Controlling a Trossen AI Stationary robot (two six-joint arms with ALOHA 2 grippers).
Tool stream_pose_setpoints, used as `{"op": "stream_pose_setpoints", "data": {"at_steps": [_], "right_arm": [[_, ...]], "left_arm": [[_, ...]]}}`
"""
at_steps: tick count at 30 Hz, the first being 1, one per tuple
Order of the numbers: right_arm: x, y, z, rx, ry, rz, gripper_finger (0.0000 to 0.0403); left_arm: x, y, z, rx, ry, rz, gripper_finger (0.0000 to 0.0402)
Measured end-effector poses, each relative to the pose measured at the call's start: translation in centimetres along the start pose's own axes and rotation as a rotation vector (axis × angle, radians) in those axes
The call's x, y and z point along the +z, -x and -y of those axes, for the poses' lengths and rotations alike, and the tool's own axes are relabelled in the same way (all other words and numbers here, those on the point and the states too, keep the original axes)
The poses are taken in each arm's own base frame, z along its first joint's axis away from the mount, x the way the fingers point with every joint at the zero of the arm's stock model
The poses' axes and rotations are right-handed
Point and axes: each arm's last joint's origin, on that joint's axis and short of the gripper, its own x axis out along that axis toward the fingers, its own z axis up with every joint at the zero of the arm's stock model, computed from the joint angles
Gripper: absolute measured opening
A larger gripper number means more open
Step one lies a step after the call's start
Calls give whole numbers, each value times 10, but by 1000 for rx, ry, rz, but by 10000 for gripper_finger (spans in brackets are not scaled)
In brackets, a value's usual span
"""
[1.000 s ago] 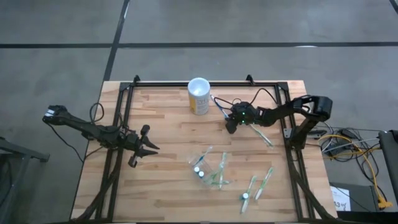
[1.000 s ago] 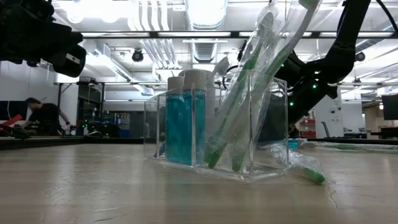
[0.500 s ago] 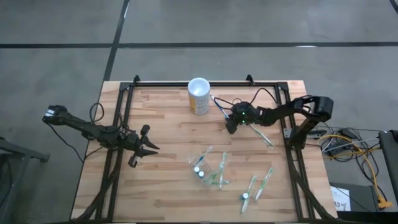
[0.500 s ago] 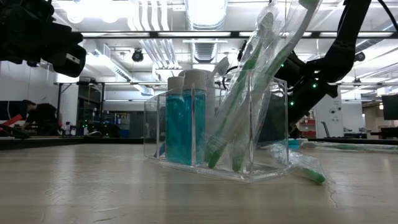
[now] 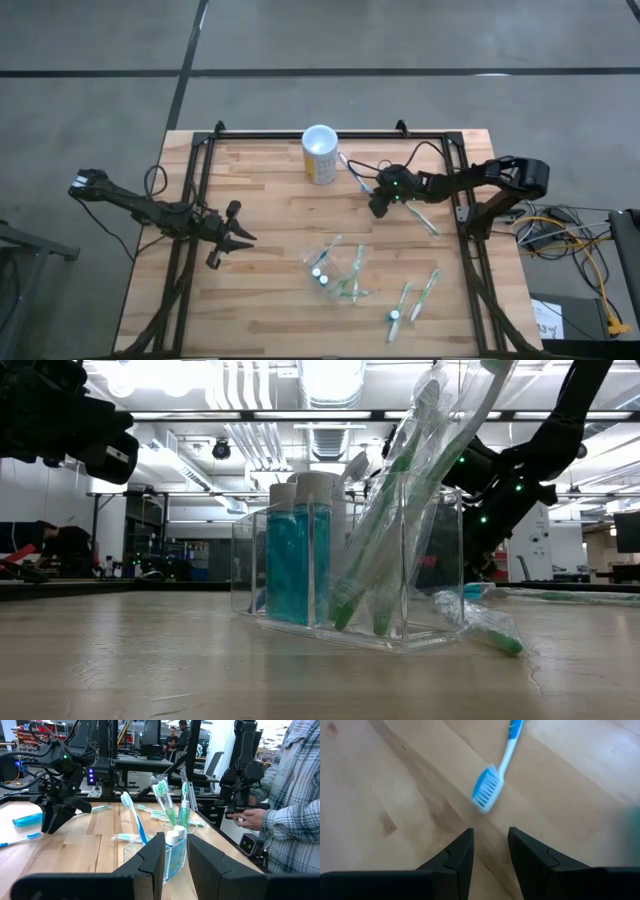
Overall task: Pick & Place toothbrushing station
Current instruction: Put the blue toothbrush into the left section of the transparent organizer
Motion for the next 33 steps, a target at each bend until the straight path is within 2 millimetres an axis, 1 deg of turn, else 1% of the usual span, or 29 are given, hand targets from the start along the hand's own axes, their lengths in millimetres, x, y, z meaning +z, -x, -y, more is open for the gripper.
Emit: {"op": "stream_pose_setpoints", "data": {"at_steps": [8, 12, 18, 23, 27, 33], "right_arm": [[3, 0, -1, -10, -3, 41, 106], [7, -3, -2, 6, -5, 83, 116], [7, -6, -2, 8, -4, 89, 135], [9, -6, -3, 20, -3, 95, 139], [10, -6, -4, 25, -3, 100, 134], [10, -6, -4, 32, -2, 100, 115]], "left_arm": [[0, 0, 0, 0, 0, 0, 85], [0, 0, 0, 0, 0, 0, 85], [0, 0, 0, 0, 0, 0, 85], [0, 0, 0, 0, 0, 0, 85], [0, 0, 0, 0, 0, 0, 85], [0, 0, 0, 0, 0, 0, 85]]}}
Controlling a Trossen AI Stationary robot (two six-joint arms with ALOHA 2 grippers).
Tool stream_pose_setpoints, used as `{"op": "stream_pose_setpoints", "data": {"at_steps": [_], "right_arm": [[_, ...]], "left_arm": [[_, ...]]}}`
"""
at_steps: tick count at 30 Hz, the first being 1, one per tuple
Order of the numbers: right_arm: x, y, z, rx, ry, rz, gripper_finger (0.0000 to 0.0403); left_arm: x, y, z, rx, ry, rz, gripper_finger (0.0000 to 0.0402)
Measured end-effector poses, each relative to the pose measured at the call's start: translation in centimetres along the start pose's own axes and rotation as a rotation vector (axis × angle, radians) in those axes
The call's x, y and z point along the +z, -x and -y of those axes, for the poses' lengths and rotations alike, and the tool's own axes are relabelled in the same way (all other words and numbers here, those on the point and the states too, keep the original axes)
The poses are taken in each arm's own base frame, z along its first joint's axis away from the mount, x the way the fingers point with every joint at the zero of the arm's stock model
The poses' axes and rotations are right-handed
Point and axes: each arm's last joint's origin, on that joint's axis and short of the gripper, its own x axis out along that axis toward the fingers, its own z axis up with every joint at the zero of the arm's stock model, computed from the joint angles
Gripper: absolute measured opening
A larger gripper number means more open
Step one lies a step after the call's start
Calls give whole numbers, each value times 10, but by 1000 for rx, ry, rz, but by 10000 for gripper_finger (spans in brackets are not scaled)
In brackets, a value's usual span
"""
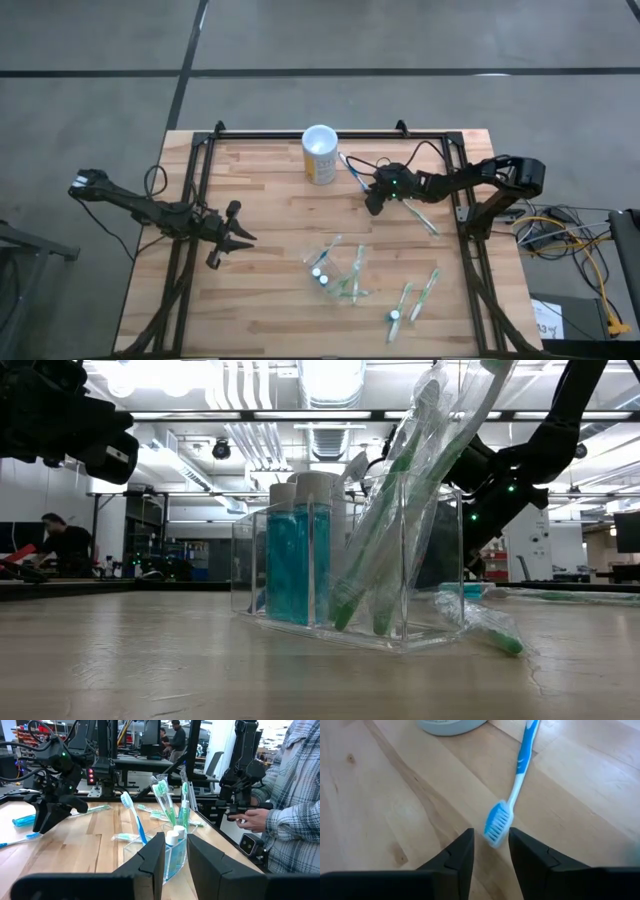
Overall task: Pick & Place toothbrushing station
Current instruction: Put the blue toothbrush into the left section of the transparent organizer
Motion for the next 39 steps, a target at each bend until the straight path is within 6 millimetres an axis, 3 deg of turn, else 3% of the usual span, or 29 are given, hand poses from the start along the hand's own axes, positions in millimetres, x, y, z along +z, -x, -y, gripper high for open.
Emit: {"op": "stream_pose_setpoints", "data": {"at_steps": [21, 31, 39], "right_arm": [[-2, 0, -1, 19, 2, -30, 95], [1, -20, -5, 32, 5, -60, 89], [3, -19, -5, 16, 5, -55, 71]], "left_arm": [[0, 0, 0, 1, 0, 0, 85], [0, 0, 0, 0, 0, 0, 85], [0, 0, 0, 0, 0, 0, 85]]}}
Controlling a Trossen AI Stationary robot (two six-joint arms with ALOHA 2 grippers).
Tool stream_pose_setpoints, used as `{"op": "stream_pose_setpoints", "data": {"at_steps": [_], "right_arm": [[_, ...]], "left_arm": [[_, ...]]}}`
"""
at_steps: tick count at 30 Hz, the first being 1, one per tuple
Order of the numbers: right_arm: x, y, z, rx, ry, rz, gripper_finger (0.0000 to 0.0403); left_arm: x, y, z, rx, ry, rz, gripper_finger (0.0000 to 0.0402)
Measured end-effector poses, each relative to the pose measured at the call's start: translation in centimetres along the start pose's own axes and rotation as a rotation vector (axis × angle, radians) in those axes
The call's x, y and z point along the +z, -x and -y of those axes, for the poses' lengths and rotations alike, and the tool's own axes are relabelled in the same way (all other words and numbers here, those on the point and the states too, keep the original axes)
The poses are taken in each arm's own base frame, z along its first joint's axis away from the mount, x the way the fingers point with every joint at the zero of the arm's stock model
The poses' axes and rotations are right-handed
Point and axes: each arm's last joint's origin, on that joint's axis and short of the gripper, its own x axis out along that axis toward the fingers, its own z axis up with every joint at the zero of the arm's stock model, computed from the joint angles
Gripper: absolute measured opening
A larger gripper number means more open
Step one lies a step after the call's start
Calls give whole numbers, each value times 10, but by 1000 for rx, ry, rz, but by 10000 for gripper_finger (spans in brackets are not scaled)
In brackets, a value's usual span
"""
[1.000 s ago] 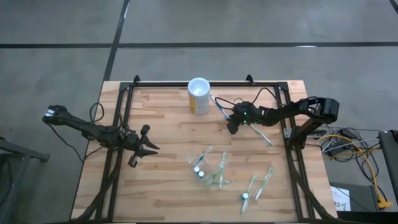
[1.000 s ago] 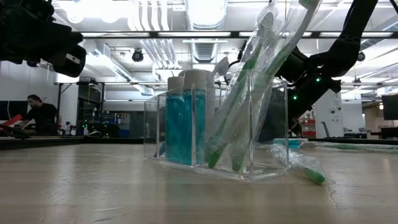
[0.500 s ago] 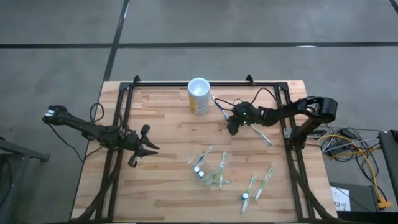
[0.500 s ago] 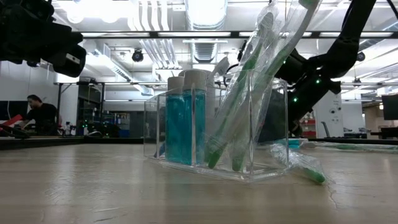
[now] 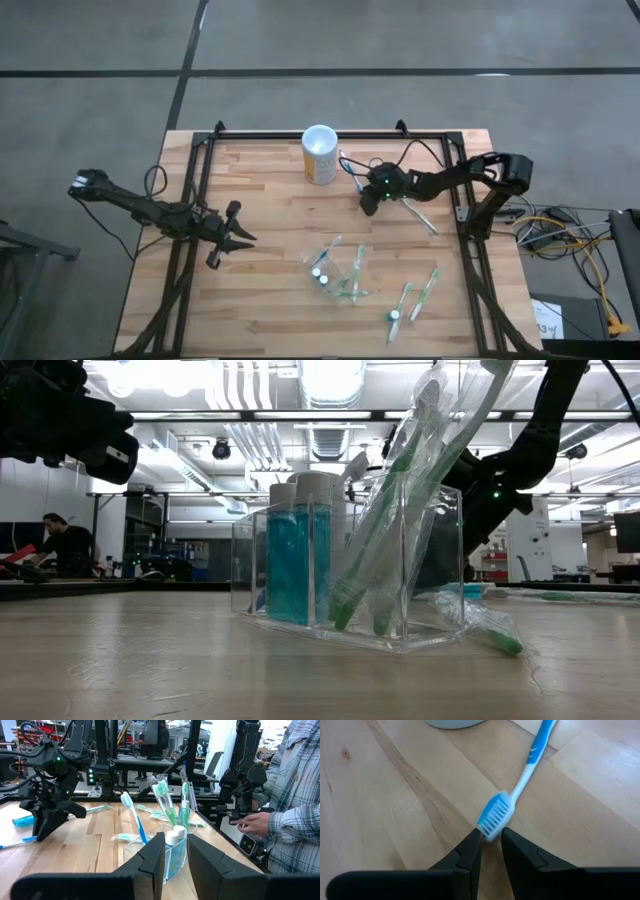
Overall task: Pick & Place toothbrushing station
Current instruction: Put the blue toothbrush into the left section of the transparent organizer
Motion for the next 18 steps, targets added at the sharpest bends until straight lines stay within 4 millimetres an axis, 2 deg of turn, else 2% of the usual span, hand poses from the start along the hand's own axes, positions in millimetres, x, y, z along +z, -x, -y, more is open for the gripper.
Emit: {"op": "stream_pose_setpoints", "data": {"at_steps": [5, 18], "right_arm": [[0, 0, 0, -4, -52, 0, 54], [0, 1, 0, -8, -48, 1, 19]], "left_arm": [[0, 0, 0, 0, 0, 0, 85], [0, 0, 0, 0, 0, 0, 85]]}}
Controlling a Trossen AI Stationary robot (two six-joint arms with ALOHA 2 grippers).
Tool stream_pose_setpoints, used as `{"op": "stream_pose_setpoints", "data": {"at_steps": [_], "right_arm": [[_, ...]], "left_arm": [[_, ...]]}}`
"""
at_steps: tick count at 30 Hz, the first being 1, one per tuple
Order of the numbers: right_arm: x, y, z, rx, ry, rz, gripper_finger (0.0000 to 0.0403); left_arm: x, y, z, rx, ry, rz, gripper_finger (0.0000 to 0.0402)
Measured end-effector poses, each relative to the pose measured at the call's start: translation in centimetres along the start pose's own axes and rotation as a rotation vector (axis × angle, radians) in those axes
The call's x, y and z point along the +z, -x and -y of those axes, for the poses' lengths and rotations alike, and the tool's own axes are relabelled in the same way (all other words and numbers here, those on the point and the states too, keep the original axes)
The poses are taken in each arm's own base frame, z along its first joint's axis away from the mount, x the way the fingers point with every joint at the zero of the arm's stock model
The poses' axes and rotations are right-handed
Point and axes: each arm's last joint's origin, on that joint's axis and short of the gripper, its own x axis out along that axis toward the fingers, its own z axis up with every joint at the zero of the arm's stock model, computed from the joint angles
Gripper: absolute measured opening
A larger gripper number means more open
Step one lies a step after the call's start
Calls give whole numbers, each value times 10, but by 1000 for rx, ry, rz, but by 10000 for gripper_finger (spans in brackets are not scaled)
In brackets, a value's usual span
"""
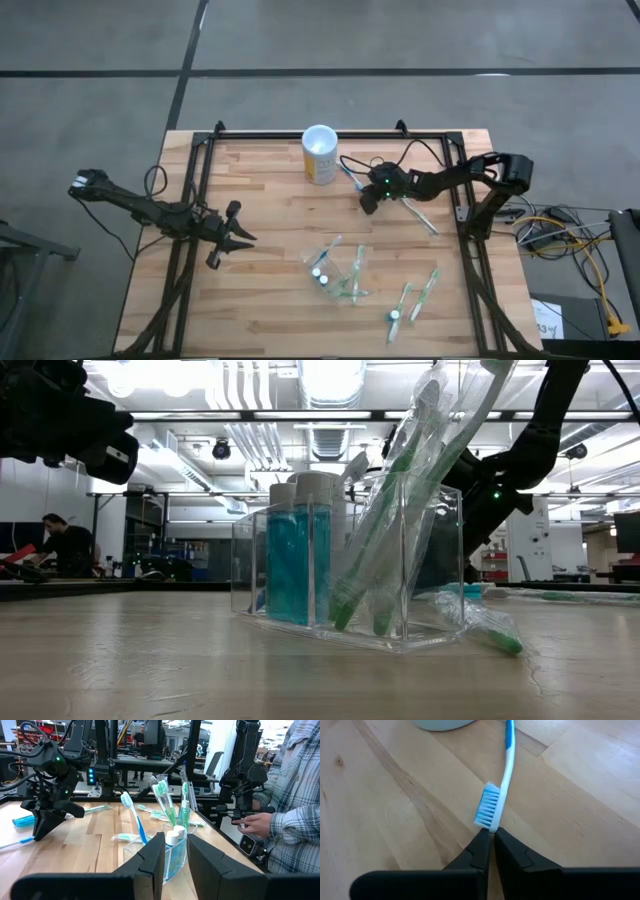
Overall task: Pick & Place toothbrushing station
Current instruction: Put the blue toothbrush into the left section of the transparent organizer
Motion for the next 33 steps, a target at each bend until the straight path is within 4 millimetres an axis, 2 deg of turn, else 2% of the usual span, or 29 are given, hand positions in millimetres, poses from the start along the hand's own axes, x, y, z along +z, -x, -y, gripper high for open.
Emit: {"op": "stream_pose_setpoints", "data": {"at_steps": [13, 25, 33], "right_arm": [[1, 4, -1, 12, 1, 2, 17], [6, 29, -2, 17, 0, 19, 17], [10, 55, -3, 12, 1, 9, 17]], "left_arm": [[0, 0, 0, 0, 0, 0, 85], [0, 0, 0, 0, 0, 0, 85], [0, 0, 0, 0, 0, 0, 85]]}}
